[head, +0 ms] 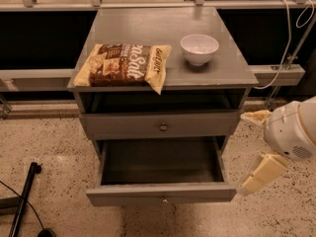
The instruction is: Close middle drawer
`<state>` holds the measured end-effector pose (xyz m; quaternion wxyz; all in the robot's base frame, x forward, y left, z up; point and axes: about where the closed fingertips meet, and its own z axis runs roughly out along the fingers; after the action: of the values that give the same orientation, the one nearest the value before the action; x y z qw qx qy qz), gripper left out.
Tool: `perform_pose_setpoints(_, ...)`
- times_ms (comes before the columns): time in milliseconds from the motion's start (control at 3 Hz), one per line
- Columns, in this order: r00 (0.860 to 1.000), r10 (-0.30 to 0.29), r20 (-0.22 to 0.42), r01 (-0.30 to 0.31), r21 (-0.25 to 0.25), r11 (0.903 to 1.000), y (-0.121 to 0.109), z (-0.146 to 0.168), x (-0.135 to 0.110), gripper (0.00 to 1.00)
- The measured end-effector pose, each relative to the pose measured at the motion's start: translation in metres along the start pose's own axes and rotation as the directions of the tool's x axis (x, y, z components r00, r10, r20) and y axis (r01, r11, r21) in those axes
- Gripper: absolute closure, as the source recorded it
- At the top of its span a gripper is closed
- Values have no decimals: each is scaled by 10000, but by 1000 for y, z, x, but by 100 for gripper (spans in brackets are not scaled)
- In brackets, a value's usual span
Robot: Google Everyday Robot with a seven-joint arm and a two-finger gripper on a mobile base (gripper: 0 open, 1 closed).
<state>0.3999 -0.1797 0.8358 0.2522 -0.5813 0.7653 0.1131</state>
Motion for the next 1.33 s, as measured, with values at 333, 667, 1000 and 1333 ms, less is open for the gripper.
perform_pose_setpoints(333, 10000, 45, 20, -45, 20, 10000, 1, 0, 1, 0)
perform_pose_setpoints(667, 9932, -243, 1140, 286, -358, 9990, 2, 38, -13, 0)
perform_pose_setpoints(1000, 9348, 184, 3546, 59, -674, 9977, 13, 108, -23, 0)
perform_pose_setpoints(1333, 8556, 41, 5177, 347, -652, 9973, 25, 157, -31, 0)
